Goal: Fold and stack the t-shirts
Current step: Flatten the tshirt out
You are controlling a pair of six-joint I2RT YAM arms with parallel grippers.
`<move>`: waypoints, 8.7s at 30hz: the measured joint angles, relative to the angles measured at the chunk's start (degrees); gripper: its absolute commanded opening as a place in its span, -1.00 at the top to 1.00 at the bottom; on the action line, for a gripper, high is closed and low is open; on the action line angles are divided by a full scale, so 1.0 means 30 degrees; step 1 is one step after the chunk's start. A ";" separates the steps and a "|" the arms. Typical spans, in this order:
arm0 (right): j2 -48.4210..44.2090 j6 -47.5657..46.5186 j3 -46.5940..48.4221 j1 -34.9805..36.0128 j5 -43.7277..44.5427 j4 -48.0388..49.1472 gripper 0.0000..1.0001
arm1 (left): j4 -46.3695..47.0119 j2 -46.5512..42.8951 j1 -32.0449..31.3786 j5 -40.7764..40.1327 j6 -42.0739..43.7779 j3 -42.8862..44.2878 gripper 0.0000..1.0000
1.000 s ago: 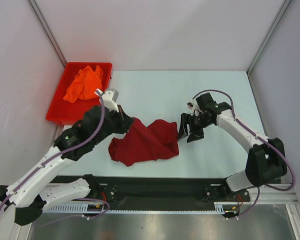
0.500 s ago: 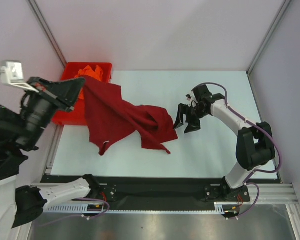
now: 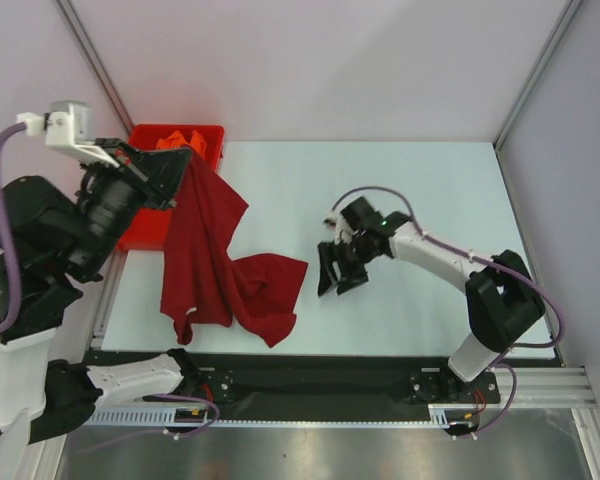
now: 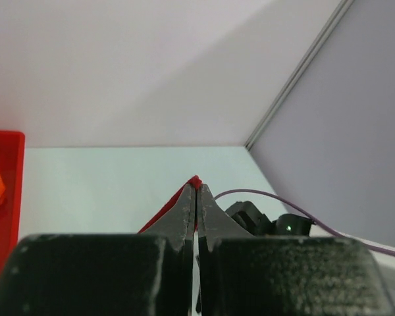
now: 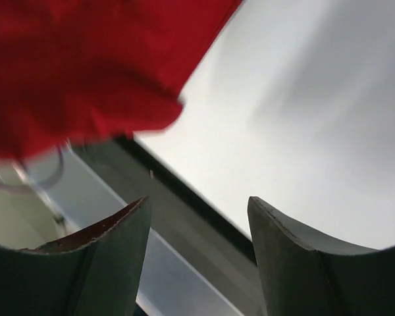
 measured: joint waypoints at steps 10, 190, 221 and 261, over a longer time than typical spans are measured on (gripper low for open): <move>-0.1690 -0.0670 -0.3096 0.7519 0.2834 0.2412 0.22 | -0.1326 0.0379 0.0000 -0.2055 -0.0357 -0.0663 0.99; 1.0659 -0.1341 1.8323 -1.0899 1.3930 0.4095 -0.62 | 1.3289 2.7562 1.2910 1.0783 -0.0816 0.9930 -1.00; -0.7147 0.3854 -0.7257 -1.5271 1.0338 -0.2623 -0.21 | 0.3402 0.1537 0.5209 1.0280 -0.3687 -1.8965 -0.39; -0.0124 0.4262 -0.0262 -0.9384 1.1315 0.0554 0.15 | 0.2164 0.0219 0.5209 1.0156 -0.3373 -1.8724 -0.39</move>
